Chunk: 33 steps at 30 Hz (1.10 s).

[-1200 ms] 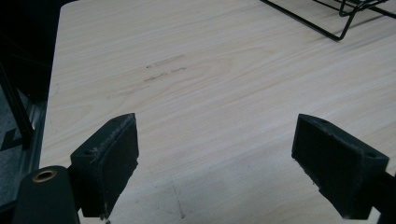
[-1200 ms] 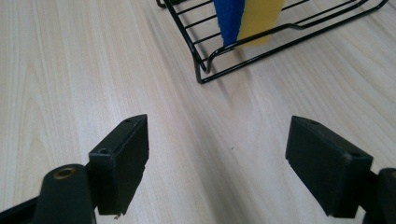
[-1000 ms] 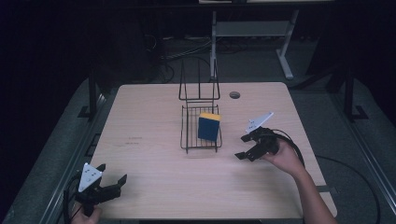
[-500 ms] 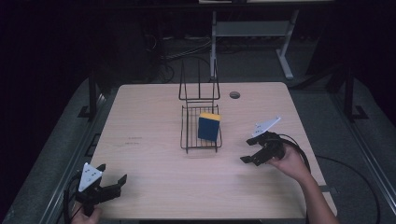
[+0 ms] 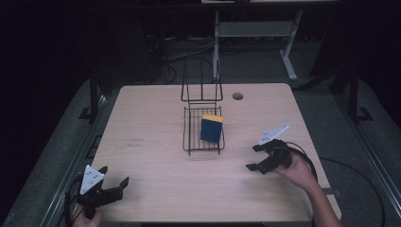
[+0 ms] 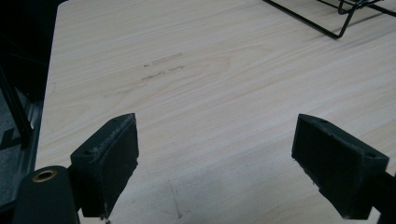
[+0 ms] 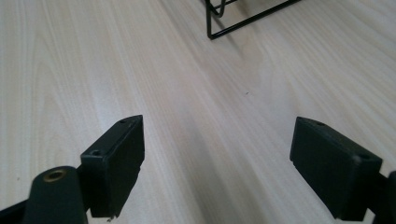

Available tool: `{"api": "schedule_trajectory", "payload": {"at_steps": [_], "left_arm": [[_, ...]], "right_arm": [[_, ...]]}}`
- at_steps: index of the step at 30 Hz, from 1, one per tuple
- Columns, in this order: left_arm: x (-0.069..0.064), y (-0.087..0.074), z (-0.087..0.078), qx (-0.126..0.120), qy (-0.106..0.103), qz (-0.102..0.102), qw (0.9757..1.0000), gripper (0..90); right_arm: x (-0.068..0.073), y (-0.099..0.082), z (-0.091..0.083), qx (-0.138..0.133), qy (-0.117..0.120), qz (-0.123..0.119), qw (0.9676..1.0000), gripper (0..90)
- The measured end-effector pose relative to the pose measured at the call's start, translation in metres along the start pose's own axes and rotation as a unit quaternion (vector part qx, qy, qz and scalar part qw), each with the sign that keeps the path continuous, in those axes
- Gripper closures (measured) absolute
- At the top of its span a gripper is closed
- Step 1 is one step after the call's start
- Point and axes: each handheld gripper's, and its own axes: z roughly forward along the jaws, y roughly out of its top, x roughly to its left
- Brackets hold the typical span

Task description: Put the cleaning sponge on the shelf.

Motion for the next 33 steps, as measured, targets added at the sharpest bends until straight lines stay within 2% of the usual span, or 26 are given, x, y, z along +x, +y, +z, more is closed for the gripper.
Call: {"api": "schedule_trajectory", "payload": {"at_steps": [3,21,27,33], "left_arm": [[0.000,0.000,0.000,0.000,0.001,-0.001,1.0000,14.1],[-0.001,0.000,0.000,0.002,-0.001,0.001,1.0000,14.1],[-0.001,0.000,0.000,0.003,-0.001,0.003,1.0000,14.1],[-0.001,0.000,0.000,0.001,0.001,0.000,1.0000,14.1]], "right_arm": [[0.004,-0.003,-0.001,-0.002,-0.005,-0.004,1.0000,16.1],[0.015,-0.035,-0.013,-0.025,-0.015,0.019,0.9994,15.2],[0.019,-0.040,-0.015,-0.025,-0.021,0.015,0.9993,15.2],[0.022,-0.050,-0.017,-0.026,-0.026,0.024,0.9990,15.3]]}}
